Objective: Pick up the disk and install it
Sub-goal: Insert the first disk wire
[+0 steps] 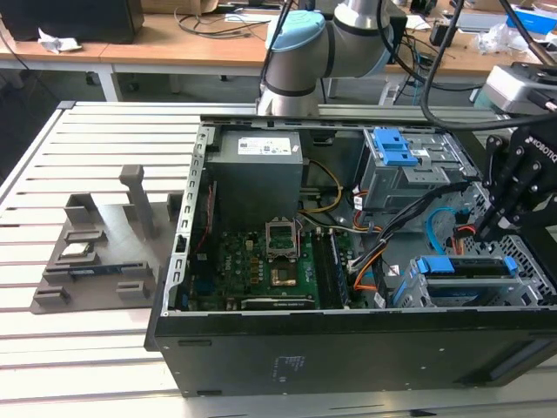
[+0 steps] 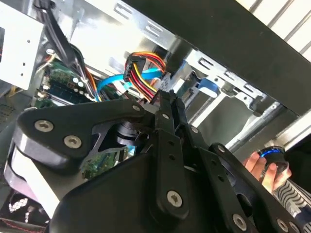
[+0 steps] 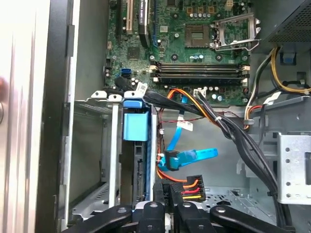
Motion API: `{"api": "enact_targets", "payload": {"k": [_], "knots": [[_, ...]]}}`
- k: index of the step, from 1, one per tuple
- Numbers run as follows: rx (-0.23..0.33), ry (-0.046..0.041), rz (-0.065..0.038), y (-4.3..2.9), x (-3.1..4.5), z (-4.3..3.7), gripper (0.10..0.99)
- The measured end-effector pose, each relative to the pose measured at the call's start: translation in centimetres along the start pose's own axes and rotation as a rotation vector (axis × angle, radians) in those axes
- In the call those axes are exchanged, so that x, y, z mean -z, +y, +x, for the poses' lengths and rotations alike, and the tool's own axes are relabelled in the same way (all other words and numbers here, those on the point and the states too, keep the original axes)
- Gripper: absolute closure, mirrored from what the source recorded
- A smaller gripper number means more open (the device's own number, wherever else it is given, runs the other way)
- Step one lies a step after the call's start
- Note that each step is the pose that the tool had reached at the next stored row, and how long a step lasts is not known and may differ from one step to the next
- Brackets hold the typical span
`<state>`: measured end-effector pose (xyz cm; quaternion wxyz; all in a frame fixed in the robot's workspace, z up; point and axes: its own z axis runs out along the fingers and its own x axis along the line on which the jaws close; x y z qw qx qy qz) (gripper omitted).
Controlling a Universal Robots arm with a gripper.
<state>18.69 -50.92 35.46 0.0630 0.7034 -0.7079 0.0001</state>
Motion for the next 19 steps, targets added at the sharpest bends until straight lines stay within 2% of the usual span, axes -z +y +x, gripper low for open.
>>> {"api": "enact_targets", "payload": {"k": [2, 3, 5, 6, 11, 19], "knots": [[-0.001, 0.0078, 0.000, -0.02, -0.12, 0.96, 0.918], [-0.001, 0.0176, 0.000, -0.04, -0.33, 1.61, 0.918], [-0.002, 0.0189, 0.000, -0.10, -1.05, 1.61, 0.918], [-0.002, 0.0190, 0.000, -0.11, -1.18, 1.59, 0.918], [-0.002, 0.0175, 0.000, -0.12, -1.38, 1.12, 0.918], [-0.002, 0.0176, 0.000, -0.28, -1.54, 1.08, 0.918]]}}
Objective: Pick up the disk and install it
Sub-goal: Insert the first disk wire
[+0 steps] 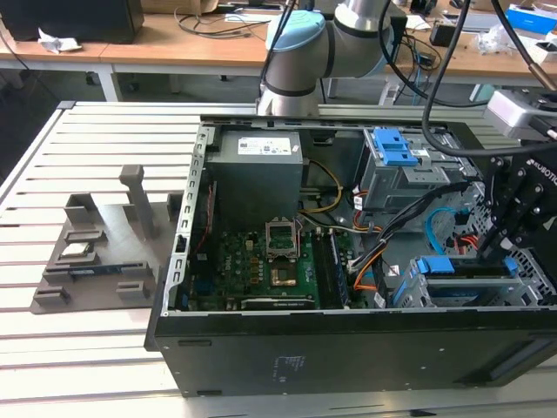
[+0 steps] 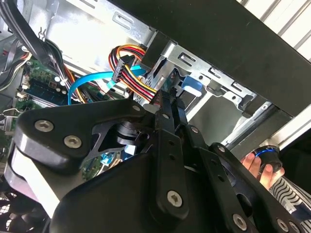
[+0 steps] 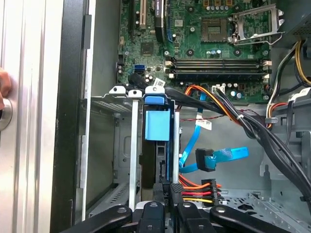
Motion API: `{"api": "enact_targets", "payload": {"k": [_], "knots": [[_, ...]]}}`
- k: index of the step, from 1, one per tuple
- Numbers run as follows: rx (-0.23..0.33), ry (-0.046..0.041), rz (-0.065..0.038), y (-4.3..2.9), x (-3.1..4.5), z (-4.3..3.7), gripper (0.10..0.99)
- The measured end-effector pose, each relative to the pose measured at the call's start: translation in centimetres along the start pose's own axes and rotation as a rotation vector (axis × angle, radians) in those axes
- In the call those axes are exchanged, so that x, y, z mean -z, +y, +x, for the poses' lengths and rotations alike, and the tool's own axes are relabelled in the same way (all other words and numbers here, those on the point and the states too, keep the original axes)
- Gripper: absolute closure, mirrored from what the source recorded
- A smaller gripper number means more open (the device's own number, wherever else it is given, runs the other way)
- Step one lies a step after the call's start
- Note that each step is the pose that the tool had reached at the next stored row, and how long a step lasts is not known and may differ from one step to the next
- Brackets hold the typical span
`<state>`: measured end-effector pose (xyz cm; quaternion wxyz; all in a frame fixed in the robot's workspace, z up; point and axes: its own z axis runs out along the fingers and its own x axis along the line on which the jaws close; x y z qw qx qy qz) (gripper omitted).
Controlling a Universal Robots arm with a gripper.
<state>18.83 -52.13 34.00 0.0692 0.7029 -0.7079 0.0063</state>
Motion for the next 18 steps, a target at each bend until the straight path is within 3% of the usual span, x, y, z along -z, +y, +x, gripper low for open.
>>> {"api": "enact_targets", "payload": {"k": [5, 18], "knots": [[-0.006, -0.0005, -0.001, 0.02, 0.27, 0.04, 0.918], [-0.007, 0.0002, -0.002, -0.04, -0.89, 0.11, 0.918]]}}
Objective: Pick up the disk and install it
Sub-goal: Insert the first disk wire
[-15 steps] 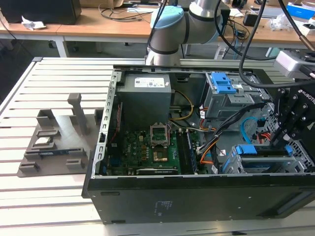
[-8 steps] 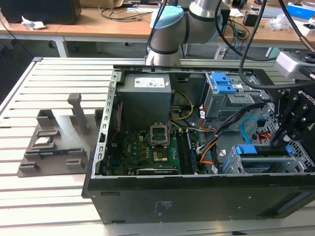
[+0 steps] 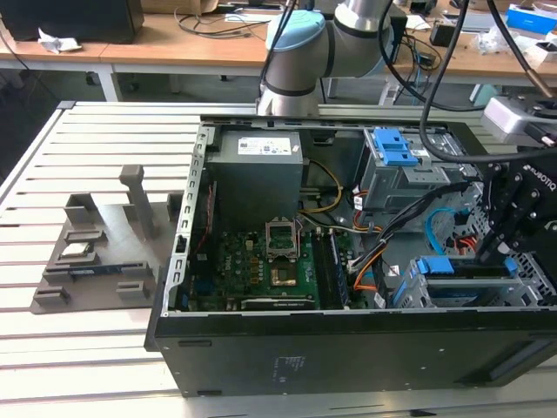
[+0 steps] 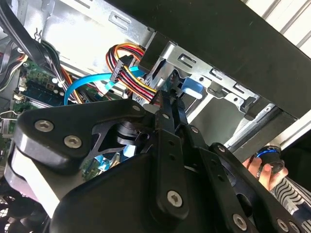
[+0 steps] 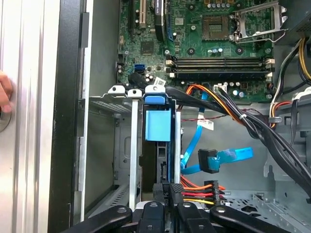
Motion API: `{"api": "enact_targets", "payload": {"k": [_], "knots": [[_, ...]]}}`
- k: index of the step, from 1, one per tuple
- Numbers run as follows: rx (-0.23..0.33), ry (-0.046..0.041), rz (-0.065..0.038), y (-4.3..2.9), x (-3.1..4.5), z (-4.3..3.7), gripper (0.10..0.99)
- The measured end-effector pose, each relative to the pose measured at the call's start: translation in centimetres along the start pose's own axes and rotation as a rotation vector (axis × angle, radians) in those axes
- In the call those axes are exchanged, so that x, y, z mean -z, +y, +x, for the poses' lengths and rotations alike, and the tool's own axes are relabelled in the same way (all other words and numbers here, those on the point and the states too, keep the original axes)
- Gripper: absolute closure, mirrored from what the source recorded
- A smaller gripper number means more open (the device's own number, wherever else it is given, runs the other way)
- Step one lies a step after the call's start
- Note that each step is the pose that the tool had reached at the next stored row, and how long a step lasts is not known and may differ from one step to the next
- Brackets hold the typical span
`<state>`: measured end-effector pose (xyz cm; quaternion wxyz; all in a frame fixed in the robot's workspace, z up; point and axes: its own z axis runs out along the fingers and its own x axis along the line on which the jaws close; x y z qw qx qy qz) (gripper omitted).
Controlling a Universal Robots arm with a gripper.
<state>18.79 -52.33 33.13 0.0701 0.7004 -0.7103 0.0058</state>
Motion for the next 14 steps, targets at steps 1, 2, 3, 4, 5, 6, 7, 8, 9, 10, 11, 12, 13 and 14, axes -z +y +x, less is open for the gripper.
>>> {"api": "enact_targets", "payload": {"k": [1, 2, 3, 4, 5, 6, 7, 8, 9, 10, 11, 12, 13, 14], "knots": [[0.000, 0.0002, 0.000, 0.00, 0.00, 0.00, 0.918], [0.000, 0.0001, 0.000, 0.00, -0.02, 0.00, 0.918], [0.000, -0.0026, 0.000, -0.01, -0.14, -0.02, 0.910], [0.000, -0.0007, 0.000, 0.00, -0.09, -0.02, 0.847], [0.000, 0.0004, 0.000, 0.04, 0.34, 0.03, 0.847], [0.000, 0.0010, 0.000, 0.12, 1.24, 0.06, 0.847], [0.000, 0.0011, 0.000, 0.16, 1.74, 0.05, 0.863], [0.000, 0.0010, 0.000, 0.21, 2.16, 0.05, 0.863], [0.000, 0.0014, 0.000, 0.28, 2.91, 0.05, 0.929], [0.000, 0.0024, 0.001, 0.36, 3.74, 0.07, 0.980], [0.000, 0.0040, 0.001, 0.45, 4.68, 0.13, 0.980], [-0.001, 0.0046, 0.001, 0.51, 5.28, 0.17, 0.980], [-0.001, 0.0045, 0.001, 0.55, 5.75, 0.22, 0.980], [-0.001, 0.0046, 0.001, 0.60, 6.33, 0.28, 0.980]]}}
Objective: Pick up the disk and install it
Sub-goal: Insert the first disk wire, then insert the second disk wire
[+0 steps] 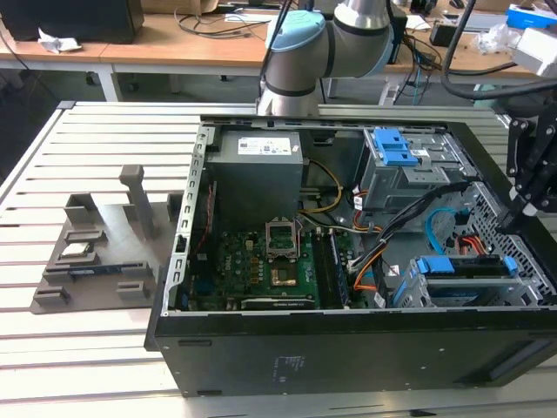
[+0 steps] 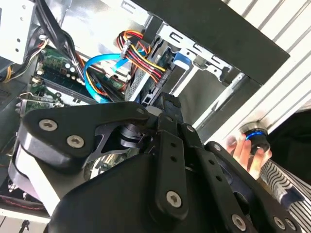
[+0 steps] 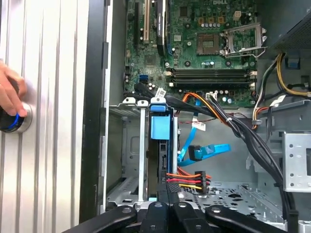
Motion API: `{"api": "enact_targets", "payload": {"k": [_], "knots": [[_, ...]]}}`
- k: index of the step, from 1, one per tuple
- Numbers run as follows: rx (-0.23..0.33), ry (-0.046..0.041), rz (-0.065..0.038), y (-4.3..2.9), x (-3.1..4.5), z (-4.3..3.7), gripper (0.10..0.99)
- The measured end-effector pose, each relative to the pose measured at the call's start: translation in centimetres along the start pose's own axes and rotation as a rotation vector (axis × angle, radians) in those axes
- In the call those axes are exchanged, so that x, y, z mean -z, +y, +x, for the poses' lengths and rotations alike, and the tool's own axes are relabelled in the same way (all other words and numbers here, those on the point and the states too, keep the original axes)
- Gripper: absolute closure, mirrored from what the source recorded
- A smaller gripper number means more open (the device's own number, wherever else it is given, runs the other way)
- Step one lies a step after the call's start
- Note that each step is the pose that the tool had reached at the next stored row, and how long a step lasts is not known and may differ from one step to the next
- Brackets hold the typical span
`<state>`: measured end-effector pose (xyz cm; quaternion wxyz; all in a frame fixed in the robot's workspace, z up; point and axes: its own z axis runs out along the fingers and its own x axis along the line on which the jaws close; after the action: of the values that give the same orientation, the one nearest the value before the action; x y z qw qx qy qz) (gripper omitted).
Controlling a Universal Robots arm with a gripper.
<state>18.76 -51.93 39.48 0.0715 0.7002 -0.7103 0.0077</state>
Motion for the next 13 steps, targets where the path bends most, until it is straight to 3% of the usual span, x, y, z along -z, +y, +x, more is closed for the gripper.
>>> {"api": "enact_targets", "payload": {"k": [4, 5, 6, 8, 10, 13], "knots": [[0.000, 0.0000, 0.000, 0.01, 0.14, 0.02, 0.980], [0.000, 0.0000, 0.000, 0.01, 0.15, 0.02, 0.792], [0.000, 0.0005, 0.000, 0.11, 0.17, -0.05, 0.725], [0.000, -0.0029, 0.000, 0.91, 0.02, -1.01, 0.725], [0.000, -0.0031, 0.000, 2.64, -0.91, -2.10, 0.725], [0.001, -0.0032, 0.000, 3.26, -1.71, -2.56, 0.725]]}}
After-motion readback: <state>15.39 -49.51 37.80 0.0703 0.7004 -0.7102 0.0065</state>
